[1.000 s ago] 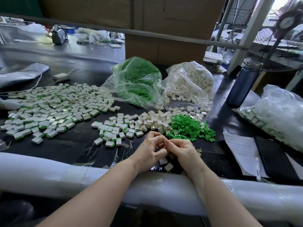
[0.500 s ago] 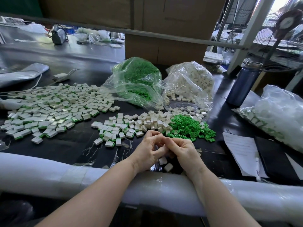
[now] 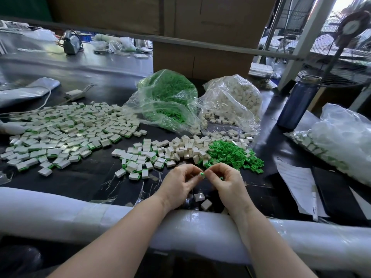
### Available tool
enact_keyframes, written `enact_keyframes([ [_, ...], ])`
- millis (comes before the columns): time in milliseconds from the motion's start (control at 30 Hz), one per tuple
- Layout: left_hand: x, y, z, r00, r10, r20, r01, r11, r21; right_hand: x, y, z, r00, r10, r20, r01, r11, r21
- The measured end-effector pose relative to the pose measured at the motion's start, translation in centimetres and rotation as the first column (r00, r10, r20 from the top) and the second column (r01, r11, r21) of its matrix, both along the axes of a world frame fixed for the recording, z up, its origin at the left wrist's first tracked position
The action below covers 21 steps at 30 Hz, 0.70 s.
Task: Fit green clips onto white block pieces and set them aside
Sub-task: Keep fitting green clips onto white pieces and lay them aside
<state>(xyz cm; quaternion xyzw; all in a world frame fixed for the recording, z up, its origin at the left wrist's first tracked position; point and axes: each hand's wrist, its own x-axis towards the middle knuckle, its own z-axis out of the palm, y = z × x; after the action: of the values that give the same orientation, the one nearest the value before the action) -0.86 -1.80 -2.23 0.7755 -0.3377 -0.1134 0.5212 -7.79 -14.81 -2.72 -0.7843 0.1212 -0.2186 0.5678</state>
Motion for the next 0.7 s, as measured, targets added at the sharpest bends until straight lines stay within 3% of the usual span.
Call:
enact_keyframes([
  [133,0.4,0.3,-0.4,0.984,0.158,-0.079,-0.161,0.986,-0.036,-0.1,-0.4,-0.1,0.992,-0.125,0.018,0.125,0.992,-0.021],
  [333,1.4,0.9,-0.6,0.831,0.554,0.05,-0.549,0.831,-0.088,-0.1,-0.9,-0.1,0.951,-0.305,0.056,0.303,0.952,0.042],
  [500,1.7,0.8,-0.8,0.825,0.557,0.094,-0.563,0.824,0.055,-0.2,-1.4,-0.2,0.905,-0.422,0.051,0.419,0.906,0.065],
  [700,1.5,0.3,-1.0,0.852,0.457,0.256,-0.519,0.801,0.297,-0.2,-1.5,-0.3,0.895,-0.445,0.033,0.442,0.895,0.06],
])
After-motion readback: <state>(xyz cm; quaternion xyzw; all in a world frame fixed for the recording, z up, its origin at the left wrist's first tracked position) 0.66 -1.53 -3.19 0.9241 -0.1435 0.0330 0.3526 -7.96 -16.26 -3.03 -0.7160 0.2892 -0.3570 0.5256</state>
